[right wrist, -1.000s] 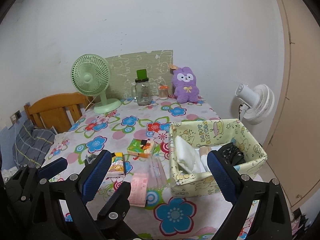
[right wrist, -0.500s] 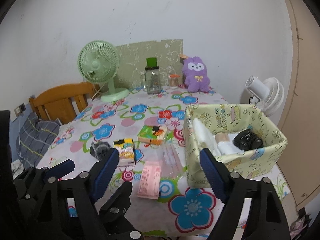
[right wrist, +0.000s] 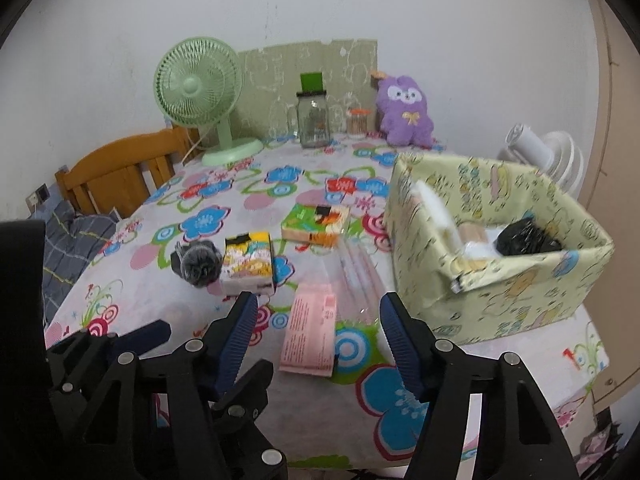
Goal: Organize soft objects
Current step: 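Withdraw both grippers from the box back over the bed, then grasp the pink paper packet with the right gripper while the left gripper grasps the grey knitted pouch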
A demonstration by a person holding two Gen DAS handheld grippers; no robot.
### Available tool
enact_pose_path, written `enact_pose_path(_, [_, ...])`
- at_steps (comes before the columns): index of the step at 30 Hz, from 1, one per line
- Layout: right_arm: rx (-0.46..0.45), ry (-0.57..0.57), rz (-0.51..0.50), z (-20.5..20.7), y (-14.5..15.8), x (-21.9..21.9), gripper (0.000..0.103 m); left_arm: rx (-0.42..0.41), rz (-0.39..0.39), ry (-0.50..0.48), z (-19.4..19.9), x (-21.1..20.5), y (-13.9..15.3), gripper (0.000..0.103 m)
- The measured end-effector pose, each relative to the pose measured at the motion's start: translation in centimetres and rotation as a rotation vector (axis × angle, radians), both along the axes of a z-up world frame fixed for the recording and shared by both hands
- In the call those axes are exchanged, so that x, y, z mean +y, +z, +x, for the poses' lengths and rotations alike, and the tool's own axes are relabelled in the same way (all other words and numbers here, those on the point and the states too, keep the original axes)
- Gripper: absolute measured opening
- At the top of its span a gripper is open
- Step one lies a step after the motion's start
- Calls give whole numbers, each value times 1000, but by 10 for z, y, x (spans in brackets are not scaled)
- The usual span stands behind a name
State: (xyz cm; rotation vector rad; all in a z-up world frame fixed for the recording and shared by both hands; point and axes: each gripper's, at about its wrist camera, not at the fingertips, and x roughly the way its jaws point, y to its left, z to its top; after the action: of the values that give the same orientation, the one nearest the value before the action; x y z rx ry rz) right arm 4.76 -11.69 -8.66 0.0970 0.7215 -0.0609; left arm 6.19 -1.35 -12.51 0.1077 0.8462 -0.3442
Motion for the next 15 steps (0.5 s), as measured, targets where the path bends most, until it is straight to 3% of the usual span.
enact_pose_path(5, [48, -4, 23, 12, -14, 0, 67, 17, 32, 7, 12, 2, -11, 81])
enact_pose_path(15, [187, -6, 60, 42, -50, 1, 56, 60, 63, 8, 29, 0, -31, 81])
